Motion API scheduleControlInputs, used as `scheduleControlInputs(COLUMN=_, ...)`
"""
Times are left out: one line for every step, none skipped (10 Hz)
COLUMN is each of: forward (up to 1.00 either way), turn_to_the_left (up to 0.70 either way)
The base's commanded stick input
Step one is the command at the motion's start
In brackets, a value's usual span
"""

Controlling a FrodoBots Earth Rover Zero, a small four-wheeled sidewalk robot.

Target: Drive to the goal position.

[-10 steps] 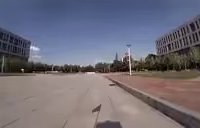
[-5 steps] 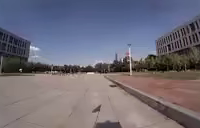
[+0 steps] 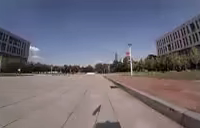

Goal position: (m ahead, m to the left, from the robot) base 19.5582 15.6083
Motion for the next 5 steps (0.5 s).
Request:
scheduleControlInputs(forward=0.70, turn_to_the_left=0.00)
scheduleControlInputs(forward=0.70, turn_to_the_left=0.00)
scheduleControlInputs(forward=0.70, turn_to_the_left=0.00)
scheduleControlInputs(forward=0.70, turn_to_the_left=0.00)
scheduleControlInputs(forward=0.70, turn_to_the_left=0.00)
